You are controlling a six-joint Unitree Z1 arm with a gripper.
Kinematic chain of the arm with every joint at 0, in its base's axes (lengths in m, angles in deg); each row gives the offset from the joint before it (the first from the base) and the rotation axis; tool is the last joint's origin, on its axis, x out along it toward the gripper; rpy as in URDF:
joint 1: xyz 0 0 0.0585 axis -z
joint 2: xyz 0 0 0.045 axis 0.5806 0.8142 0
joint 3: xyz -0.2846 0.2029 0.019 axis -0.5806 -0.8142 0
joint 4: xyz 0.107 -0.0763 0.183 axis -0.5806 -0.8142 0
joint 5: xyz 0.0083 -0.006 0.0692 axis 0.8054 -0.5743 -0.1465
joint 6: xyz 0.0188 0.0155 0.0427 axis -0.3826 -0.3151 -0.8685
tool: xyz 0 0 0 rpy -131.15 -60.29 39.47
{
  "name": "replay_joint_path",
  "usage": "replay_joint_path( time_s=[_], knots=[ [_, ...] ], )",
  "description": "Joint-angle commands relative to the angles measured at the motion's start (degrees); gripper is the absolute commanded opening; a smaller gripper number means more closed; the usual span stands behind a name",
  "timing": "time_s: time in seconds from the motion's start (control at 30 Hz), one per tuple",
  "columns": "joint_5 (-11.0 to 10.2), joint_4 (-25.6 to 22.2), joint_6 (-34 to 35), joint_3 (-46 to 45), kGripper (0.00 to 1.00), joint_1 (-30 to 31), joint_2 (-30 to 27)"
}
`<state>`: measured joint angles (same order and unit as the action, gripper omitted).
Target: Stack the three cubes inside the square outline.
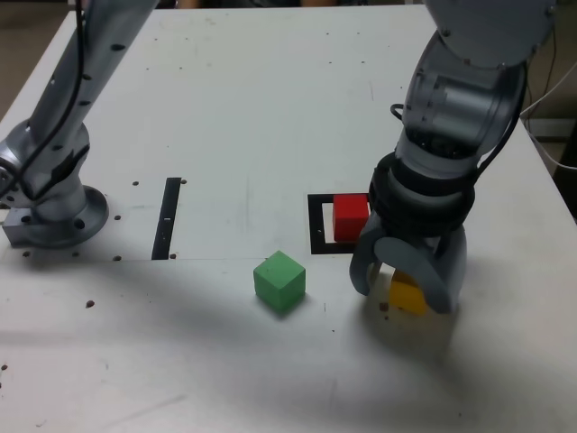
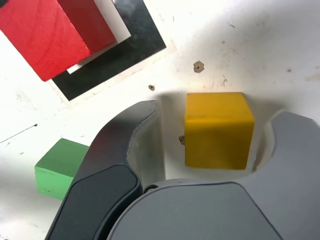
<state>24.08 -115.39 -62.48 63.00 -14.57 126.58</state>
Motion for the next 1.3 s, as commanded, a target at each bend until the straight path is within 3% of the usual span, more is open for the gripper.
replay_joint_path(
  time_s=[0.0, 0.23, 0.67, 0.97, 1.13, 1.27],
  knots=[
    [-0.13, -0.14, 0.12, -0.01, 0.59, 0.08, 0.39],
    [-0.14, 0.00, 0.59, -0.32, 0.41, 0.08, 0.50],
    [1.13, -1.01, 0.72, -0.01, 0.20, 0.08, -1.99],
    [2.15, -4.41, -1.24, 0.27, 0.19, -1.00, -10.64],
    [3.14, -6.38, -1.73, -0.99, 0.19, -4.94, -15.00],
    [3.24, -6.07, 1.65, -4.58, 0.19, -8.68, -16.95]
  ],
)
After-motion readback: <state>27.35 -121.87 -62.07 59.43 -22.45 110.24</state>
